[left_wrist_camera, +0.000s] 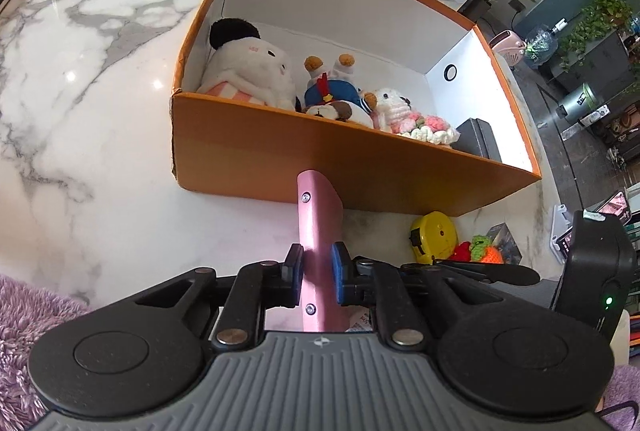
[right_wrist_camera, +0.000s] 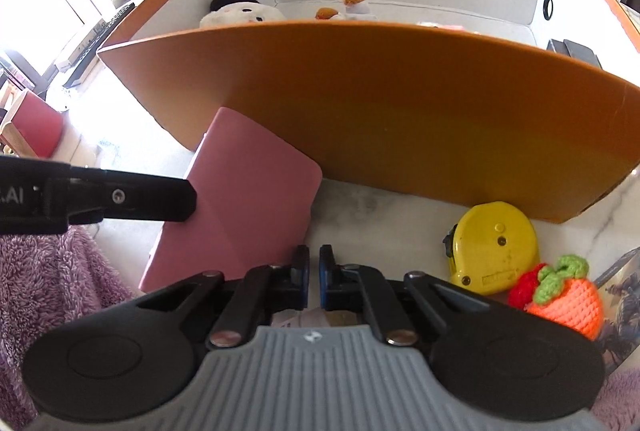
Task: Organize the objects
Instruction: 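Grasp the pink flat case with left gripper and lift it, then carry the pink case toward the orange box with left while right grasps the dark photo card box, then lower the pink case into the orange box and open left while right lifts the card box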
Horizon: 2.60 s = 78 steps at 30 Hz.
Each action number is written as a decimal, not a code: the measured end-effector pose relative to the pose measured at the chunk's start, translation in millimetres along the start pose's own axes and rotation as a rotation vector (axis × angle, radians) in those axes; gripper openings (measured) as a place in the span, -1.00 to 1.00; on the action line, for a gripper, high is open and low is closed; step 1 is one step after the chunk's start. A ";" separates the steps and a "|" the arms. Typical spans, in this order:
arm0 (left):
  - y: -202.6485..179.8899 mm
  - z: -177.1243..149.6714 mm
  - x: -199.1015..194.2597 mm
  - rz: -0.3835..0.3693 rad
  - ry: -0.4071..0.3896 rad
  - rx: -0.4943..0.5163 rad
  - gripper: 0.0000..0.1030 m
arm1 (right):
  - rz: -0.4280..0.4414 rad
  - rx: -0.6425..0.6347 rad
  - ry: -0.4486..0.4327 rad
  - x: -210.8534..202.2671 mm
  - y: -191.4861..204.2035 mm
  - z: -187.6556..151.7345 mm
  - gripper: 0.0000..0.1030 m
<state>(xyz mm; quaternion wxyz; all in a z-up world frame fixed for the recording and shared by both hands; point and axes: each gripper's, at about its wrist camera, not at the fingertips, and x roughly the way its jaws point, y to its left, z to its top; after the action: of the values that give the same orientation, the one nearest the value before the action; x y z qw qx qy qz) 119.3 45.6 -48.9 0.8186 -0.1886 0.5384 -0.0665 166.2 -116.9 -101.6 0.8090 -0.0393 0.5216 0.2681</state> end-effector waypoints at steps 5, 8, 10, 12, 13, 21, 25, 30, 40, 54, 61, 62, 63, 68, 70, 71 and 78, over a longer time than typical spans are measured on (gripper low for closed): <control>-1.8 2.5 1.2 -0.104 0.018 -0.048 -0.62 | 0.004 -0.001 -0.005 0.0 -1.6 -0.9 -0.99; -11.3 2.7 8.9 -0.070 0.027 -0.030 -0.62 | 0.019 0.015 -0.007 -1.7 -5.5 -1.8 -1.00; -19.7 1.0 13.4 -0.019 0.016 0.013 -0.59 | 0.034 0.028 -0.008 -2.8 -8.2 -1.4 -0.97; -23.9 1.1 16.6 0.000 0.012 0.032 -0.56 | 0.043 0.033 -0.009 -3.4 -8.7 -0.9 -0.95; -25.2 1.6 18.3 0.010 0.013 0.041 -0.56 | 0.045 0.031 -0.010 -3.3 -8.7 -1.3 -0.95; -28.5 3.3 31.9 0.085 0.010 0.096 -0.52 | 0.027 0.002 -0.049 -24.8 -7.4 0.6 -0.88; -31.1 2.0 30.4 0.085 0.006 0.112 -0.57 | 0.002 0.027 -0.090 -53.8 -15.4 -2.0 -0.85; -40.5 -2.2 16.0 0.085 -0.039 0.145 -0.59 | -0.092 0.122 -0.150 -85.5 -35.3 -5.7 -0.44; -53.8 -4.4 -5.8 0.079 -0.096 0.174 -0.59 | -0.373 0.582 -0.161 -106.6 -132.6 -24.1 0.54; -54.5 -2.9 -6.2 0.077 -0.089 0.168 -0.59 | -0.387 0.644 0.035 -62.6 -157.6 -15.7 0.68; -53.3 -1.6 -3.5 0.068 -0.077 0.168 -0.59 | -0.358 0.595 0.067 -49.7 -156.2 -12.5 0.35; -52.7 -1.4 -3.6 0.068 -0.077 0.166 -0.59 | -0.361 0.575 0.068 -48.6 -154.5 -11.0 0.33; -52.2 -1.1 -4.1 0.068 -0.077 0.163 -0.59 | -0.359 0.554 0.066 -47.5 -152.7 -9.8 0.32; -52.3 -0.9 -11.4 0.059 -0.089 0.164 -0.59 | -0.348 0.554 0.035 -55.4 -150.3 -12.3 0.28; -55.6 -1.7 -15.9 0.053 -0.100 0.176 -0.59 | -0.356 0.540 0.000 -65.4 -145.8 -13.9 0.27; -57.6 -2.3 -18.6 0.047 -0.104 0.183 -0.59 | -0.360 0.530 -0.019 -71.2 -143.0 -13.9 0.26; -71.9 -3.9 -44.1 -0.032 -0.144 0.206 -0.60 | -0.385 0.448 -0.140 -113.9 -126.6 -6.2 0.21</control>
<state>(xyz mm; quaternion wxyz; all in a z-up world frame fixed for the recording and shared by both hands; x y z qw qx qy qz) 104.4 -7.7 14.8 0.8691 -0.1165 0.4653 -0.1209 185.6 -271.8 -33.2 0.8676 0.0605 0.4934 -0.0097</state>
